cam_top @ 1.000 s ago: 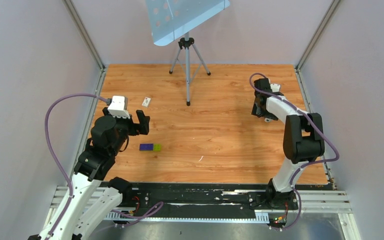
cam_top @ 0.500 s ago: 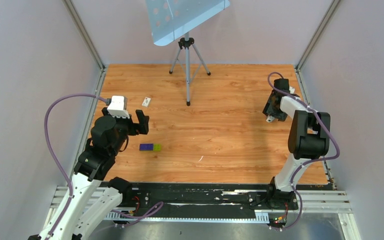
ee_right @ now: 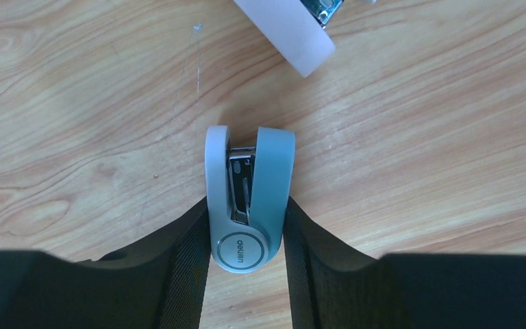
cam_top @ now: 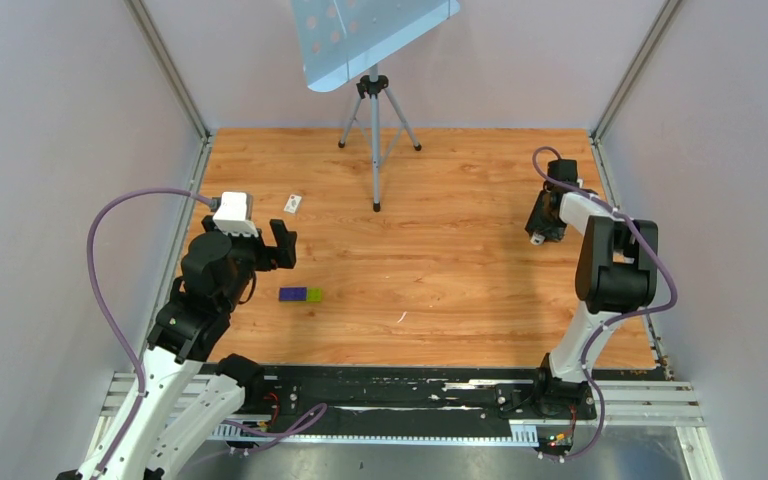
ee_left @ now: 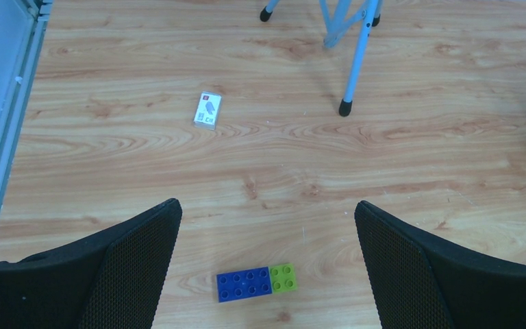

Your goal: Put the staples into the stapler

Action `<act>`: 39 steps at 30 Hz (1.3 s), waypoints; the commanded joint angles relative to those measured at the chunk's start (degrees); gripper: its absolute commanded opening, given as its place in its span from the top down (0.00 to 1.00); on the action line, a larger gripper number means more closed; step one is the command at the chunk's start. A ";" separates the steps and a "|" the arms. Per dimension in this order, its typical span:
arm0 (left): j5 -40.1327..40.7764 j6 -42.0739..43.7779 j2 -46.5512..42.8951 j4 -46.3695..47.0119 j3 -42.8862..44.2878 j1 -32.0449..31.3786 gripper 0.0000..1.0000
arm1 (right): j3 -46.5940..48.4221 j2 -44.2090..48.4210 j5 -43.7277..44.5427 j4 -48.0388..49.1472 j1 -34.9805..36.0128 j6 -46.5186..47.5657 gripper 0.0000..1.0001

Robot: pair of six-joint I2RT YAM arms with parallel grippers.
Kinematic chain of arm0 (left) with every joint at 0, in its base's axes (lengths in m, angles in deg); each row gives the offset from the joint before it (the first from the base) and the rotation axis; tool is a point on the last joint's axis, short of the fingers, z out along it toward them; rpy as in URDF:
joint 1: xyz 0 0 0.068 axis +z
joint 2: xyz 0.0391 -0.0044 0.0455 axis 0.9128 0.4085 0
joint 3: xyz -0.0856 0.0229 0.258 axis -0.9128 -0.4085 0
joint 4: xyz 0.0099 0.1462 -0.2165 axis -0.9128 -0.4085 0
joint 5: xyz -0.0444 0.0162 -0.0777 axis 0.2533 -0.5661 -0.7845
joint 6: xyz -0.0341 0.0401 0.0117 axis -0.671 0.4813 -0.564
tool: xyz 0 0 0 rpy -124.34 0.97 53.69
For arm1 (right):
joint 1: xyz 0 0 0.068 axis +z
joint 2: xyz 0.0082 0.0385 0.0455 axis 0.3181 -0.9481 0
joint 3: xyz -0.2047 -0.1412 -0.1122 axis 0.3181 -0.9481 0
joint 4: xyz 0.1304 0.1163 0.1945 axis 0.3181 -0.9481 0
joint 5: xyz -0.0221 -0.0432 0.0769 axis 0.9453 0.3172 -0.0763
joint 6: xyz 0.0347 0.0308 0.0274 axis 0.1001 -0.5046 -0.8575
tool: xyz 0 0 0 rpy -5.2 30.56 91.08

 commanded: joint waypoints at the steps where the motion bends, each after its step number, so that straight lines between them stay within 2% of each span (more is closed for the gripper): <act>1: 0.72 -0.72 -0.11 -1.01 0.78 -0.17 0.00 | 0.04 3.68 -1.38 -1.64 1.88 1.66 0.59; 4: 0.39 -0.74 -0.02 -1.08 0.80 -0.15 0.00 | -0.43 6.20 -1.56 -2.16 5.31 1.67 0.62; 12: -1.22 -1.79 1.16 -1.37 1.18 -0.15 0.00 | -3.72 15.46 -2.88 -3.34 21.17 3.56 0.65; 18: -5.26 -4.72 3.19 -0.81 1.79 -0.15 0.00 | -10.35 26.89 -4.03 1.53 34.80 1.88 0.64; 23: -15.00 -12.41 7.04 1.98 1.75 -0.15 0.02 | -18.93 38.93 -2.26 10.86 46.83 -1.09 0.64; 27: -26.15 -22.14 8.86 10.80 -2.81 -0.15 0.05 | -24.77 45.14 1.79 17.98 57.50 -3.96 0.63; 31: -32.01 -29.43 10.90 20.14 -6.77 -0.37 0.12 | -25.63 47.27 4.88 21.08 62.25 -5.89 0.63; 39: -30.34 -30.43 13.13 23.97 -6.57 -6.38 0.15 | -22.94 44.72 6.76 21.82 66.76 -7.22 0.63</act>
